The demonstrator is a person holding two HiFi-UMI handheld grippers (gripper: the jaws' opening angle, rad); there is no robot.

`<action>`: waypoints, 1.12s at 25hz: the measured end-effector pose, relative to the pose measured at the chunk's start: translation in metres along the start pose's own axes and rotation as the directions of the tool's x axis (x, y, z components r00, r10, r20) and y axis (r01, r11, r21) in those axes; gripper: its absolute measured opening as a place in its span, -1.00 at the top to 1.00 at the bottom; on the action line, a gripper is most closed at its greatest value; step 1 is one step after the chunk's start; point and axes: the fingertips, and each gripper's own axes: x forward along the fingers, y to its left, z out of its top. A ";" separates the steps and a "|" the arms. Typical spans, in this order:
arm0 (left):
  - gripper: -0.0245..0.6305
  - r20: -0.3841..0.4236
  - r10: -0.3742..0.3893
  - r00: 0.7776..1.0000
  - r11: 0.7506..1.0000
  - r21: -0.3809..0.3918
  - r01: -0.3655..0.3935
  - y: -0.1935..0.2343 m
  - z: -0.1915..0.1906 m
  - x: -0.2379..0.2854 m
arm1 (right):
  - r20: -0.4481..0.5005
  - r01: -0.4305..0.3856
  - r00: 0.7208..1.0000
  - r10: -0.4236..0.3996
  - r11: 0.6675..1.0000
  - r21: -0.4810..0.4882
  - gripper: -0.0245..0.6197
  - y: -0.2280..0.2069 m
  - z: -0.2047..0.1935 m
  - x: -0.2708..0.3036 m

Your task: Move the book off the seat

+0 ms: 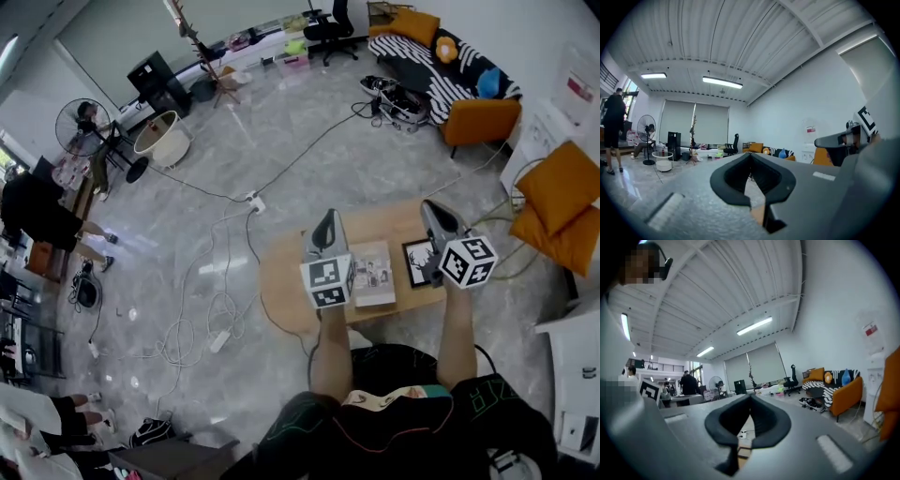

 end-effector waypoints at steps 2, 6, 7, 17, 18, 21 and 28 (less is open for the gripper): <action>0.89 0.001 0.002 1.000 1.000 -0.005 -0.002 -0.002 0.002 0.003 | -0.031 0.024 0.999 -0.027 0.997 -0.077 0.91 -0.001 0.001 0.001; 0.89 -0.006 0.007 1.000 1.000 -0.002 -0.007 -0.009 -0.001 0.007 | -0.034 0.072 0.996 -0.077 0.988 -0.134 0.91 -0.010 0.007 0.002; 0.89 -0.005 0.007 1.000 1.000 -0.001 -0.007 -0.011 -0.001 0.008 | -0.026 0.081 0.996 -0.086 0.987 -0.141 0.91 -0.012 0.010 0.002; 0.89 0.013 0.031 0.999 0.999 0.007 -0.031 0.002 0.000 0.003 | -0.025 0.078 0.996 -0.084 0.979 -0.186 0.91 0.002 0.007 0.019; 0.89 0.014 0.035 0.999 0.999 0.004 -0.035 0.004 0.000 0.002 | -0.025 0.078 0.996 -0.084 0.979 -0.188 0.91 0.003 0.006 0.019; 0.89 0.033 0.047 0.998 0.999 -0.006 -0.046 0.009 0.003 0.005 | -0.022 0.079 0.996 -0.085 0.976 -0.203 0.91 0.004 0.006 0.022; 0.89 0.024 0.042 0.999 0.999 -0.012 -0.042 -0.001 -0.004 0.017 | -0.012 0.097 0.995 -0.102 0.967 -0.234 0.91 -0.010 0.010 0.020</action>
